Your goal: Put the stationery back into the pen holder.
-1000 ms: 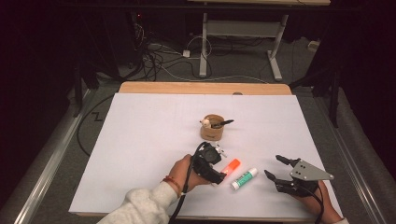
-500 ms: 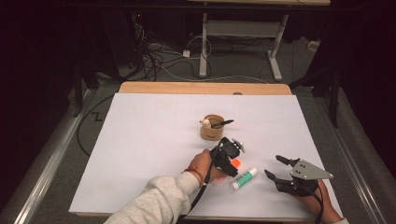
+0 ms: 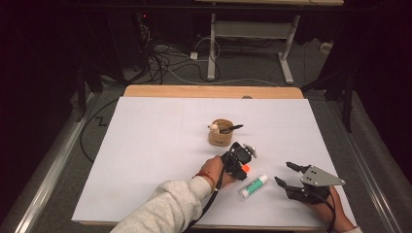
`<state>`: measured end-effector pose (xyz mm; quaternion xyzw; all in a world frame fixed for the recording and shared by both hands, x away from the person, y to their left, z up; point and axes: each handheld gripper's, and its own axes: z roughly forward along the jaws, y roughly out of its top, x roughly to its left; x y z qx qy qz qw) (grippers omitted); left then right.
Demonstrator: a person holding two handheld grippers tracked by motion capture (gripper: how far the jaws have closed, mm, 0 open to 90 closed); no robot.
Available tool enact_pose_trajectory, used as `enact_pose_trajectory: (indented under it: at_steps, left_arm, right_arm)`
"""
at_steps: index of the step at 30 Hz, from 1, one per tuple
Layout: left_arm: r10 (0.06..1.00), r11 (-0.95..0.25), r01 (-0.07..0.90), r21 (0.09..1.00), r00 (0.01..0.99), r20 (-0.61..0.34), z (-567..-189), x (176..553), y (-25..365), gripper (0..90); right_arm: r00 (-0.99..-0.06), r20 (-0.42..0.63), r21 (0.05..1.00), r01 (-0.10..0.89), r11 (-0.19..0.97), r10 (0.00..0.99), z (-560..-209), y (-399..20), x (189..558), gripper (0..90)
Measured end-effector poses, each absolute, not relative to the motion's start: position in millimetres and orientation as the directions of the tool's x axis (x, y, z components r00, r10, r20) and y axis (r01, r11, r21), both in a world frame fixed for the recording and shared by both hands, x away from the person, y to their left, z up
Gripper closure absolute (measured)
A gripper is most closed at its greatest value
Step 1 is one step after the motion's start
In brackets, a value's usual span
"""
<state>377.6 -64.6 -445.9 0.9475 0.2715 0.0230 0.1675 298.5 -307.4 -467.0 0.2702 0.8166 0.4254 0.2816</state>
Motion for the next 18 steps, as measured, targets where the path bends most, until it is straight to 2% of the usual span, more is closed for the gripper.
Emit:
enact_pose_trajectory:
  at_steps: [9,18]
  left_arm:
    - [0.523,-0.772,0.498,0.395,0.851,-0.052,-448.5,373.1,-55.6,64.2]
    - [0.538,-0.692,0.434,0.577,0.843,0.012,-440.5,364.1,-19.9,64.2]
  right_arm:
    - [-0.694,-0.226,0.852,0.199,0.484,0.683,-465.7,-308.5,298.4,35.8]
    - [-0.688,-0.224,0.860,0.193,0.472,0.690,-465.0,-310.8,299.0,35.8]
